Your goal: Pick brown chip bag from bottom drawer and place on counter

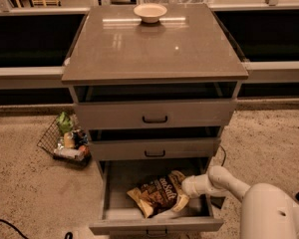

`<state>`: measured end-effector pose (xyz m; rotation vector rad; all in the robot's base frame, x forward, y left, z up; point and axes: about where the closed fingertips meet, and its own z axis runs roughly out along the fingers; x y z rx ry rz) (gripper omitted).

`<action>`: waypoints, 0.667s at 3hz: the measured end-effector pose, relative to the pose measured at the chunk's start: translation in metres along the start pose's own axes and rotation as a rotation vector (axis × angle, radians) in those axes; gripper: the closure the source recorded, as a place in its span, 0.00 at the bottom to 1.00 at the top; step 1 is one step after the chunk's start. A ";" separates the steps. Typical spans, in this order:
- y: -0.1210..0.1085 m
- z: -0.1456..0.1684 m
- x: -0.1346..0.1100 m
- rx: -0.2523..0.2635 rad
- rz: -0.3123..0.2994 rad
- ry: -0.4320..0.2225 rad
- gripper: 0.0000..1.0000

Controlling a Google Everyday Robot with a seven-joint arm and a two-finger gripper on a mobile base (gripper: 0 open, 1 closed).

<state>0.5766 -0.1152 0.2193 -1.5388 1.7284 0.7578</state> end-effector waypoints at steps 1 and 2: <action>-0.012 0.032 0.011 -0.018 0.013 0.005 0.00; -0.017 0.066 0.025 -0.044 0.024 0.075 0.00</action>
Offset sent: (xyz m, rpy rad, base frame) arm 0.0339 0.0543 -0.0957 -0.1652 0.0857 0.0232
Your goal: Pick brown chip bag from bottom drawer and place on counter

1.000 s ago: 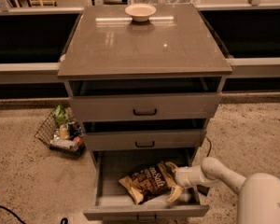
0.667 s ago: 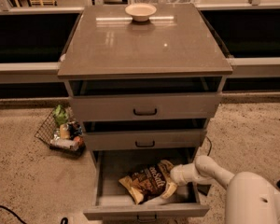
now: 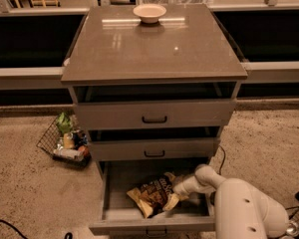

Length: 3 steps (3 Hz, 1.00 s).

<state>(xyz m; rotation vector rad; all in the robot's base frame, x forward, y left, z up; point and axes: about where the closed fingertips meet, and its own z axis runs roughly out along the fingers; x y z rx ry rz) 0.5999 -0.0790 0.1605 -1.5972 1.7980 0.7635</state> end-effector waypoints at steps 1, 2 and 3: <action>0.002 0.024 0.010 -0.022 0.010 0.020 0.16; 0.006 0.037 0.015 -0.042 0.015 0.009 0.39; 0.011 0.036 0.016 -0.052 0.017 -0.027 0.63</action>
Offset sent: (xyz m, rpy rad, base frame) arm -0.0029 0.0193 -0.0480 0.0115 0.0510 0.0303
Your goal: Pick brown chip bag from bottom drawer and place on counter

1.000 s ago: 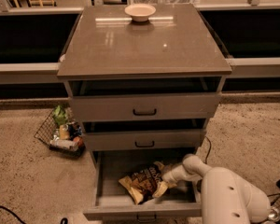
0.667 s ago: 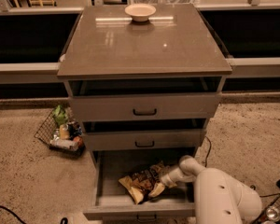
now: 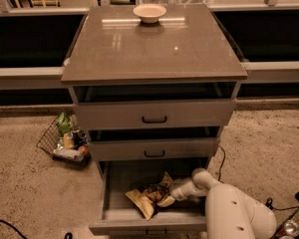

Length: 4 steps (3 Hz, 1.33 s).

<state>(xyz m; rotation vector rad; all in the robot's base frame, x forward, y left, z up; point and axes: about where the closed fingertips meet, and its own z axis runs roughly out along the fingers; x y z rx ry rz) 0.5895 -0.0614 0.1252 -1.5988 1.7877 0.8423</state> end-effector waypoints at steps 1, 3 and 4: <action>0.001 -0.005 -0.006 0.000 0.000 -0.001 0.88; -0.006 -0.036 -0.039 0.061 -0.066 -0.049 1.00; 0.033 -0.086 -0.069 0.115 -0.166 -0.180 1.00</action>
Offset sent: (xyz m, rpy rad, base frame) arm -0.0729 -0.1146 0.1385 0.2910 -0.2868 -0.1006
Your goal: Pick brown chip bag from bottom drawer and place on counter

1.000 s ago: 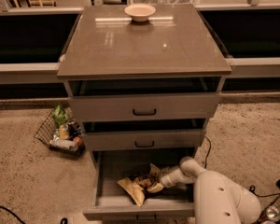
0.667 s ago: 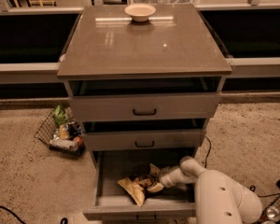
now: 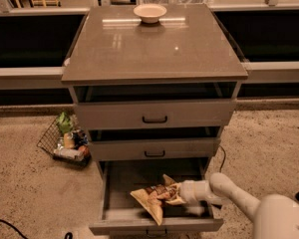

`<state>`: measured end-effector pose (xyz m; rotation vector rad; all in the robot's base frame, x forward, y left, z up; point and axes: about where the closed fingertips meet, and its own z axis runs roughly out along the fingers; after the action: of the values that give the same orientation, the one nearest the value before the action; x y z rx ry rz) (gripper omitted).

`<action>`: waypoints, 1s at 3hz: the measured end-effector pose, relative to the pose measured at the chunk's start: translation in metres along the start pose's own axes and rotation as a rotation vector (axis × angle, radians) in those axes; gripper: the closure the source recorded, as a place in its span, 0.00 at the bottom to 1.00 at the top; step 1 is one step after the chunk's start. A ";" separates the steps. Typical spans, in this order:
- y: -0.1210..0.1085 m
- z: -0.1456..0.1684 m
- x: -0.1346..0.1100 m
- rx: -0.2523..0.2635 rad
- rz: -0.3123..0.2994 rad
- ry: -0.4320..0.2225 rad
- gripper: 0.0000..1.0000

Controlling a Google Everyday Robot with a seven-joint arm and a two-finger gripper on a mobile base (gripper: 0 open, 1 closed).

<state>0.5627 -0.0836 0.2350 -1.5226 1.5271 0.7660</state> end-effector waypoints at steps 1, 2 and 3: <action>0.024 -0.063 -0.012 0.068 -0.029 -0.071 1.00; 0.030 -0.079 -0.005 0.095 -0.019 -0.071 1.00; 0.025 -0.079 -0.017 0.085 -0.051 -0.099 1.00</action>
Offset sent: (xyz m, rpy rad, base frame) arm -0.0298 -0.0420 0.0334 0.0650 -0.0581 -0.0321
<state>0.5258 -0.1424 0.2835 -1.4345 1.4253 0.7274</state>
